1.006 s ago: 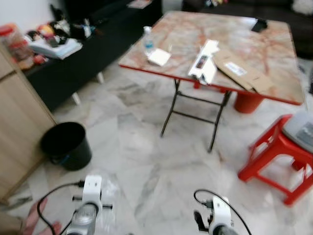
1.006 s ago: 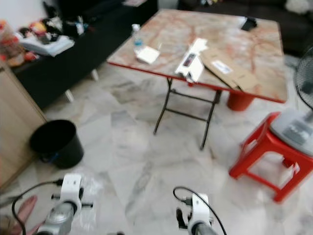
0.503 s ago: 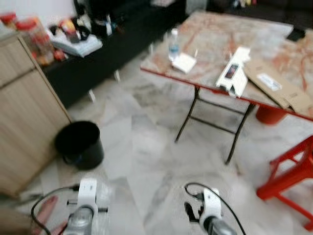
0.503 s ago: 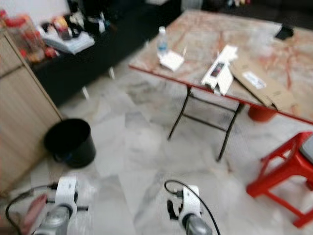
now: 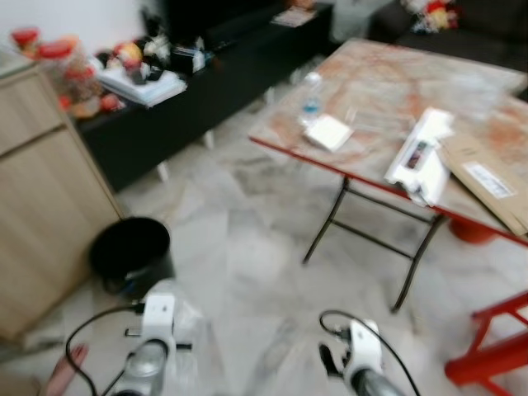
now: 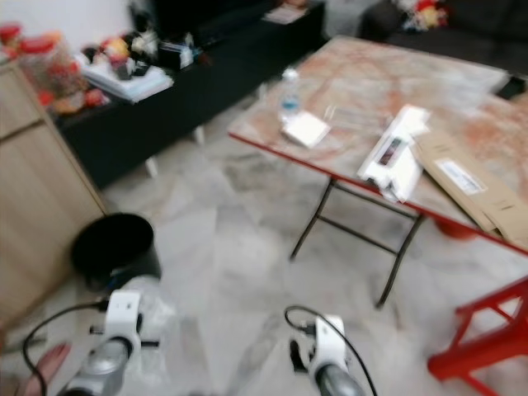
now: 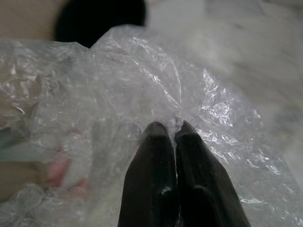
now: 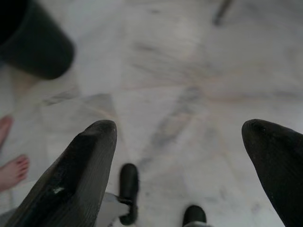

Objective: Picking trash to rubbish bin

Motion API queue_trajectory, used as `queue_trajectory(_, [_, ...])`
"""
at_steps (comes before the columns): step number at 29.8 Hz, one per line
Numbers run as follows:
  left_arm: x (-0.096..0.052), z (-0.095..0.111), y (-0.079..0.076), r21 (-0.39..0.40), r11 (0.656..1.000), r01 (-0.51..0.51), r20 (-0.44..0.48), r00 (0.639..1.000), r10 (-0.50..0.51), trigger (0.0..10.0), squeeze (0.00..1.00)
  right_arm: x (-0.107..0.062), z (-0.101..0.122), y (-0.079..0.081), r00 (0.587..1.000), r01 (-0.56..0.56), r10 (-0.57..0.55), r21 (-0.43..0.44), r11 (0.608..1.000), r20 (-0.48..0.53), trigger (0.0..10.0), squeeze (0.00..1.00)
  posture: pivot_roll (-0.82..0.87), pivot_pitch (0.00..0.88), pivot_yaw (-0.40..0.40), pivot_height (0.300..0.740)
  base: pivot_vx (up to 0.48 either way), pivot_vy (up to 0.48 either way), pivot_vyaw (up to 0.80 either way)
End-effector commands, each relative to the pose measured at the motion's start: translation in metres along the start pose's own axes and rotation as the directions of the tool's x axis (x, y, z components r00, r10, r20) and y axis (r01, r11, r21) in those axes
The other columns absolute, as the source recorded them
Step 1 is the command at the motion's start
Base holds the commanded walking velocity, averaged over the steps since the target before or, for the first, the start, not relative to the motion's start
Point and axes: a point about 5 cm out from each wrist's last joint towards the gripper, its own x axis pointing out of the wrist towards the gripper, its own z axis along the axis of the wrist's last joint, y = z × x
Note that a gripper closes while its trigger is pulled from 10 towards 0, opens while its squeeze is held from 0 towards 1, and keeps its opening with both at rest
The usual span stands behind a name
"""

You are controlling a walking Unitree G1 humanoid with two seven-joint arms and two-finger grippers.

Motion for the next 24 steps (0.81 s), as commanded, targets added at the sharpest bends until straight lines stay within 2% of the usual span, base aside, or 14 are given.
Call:
queue_trajectory(1, [-0.0006, -0.0023, -0.0026, -0.006, 1.0, 0.002, -0.012, 1.0, -0.002, 10.0, 0.0, -0.0025, -0.0062, -0.0066, 1.0, 0.016, -0.016, -0.007, 1.0, -0.019, 10.0, 0.0, 0.03, 0.068, 0.033, 0.74, 0.42, 0.0, 0.78])
queue_trajectory(12, [-0.0011, -0.0036, -0.0037, -0.007, 1.0, 0.002, -0.014, 1.0, -0.002, 10.0, 0.0, -0.0036, -0.0113, -0.0062, 0.999, 0.01, -0.011, -0.026, 1.0, -0.039, 10.0, 0.0, 0.04, 0.047, 0.031, 0.74, 0.384, 0.0, 0.76])
queue_trajectory(24, [-0.0021, -0.0063, -0.0026, -0.013, 1.0, -0.004, -0.021, 1.0, 0.004, 10.0, 0.0, -0.0036, -0.0124, -0.0048, 0.999, 0.009, -0.009, -0.013, 1.0, -0.042, 10.0, 0.0, 0.03, 0.029, 0.037, 0.74, 0.415, 0.0, 0.0])
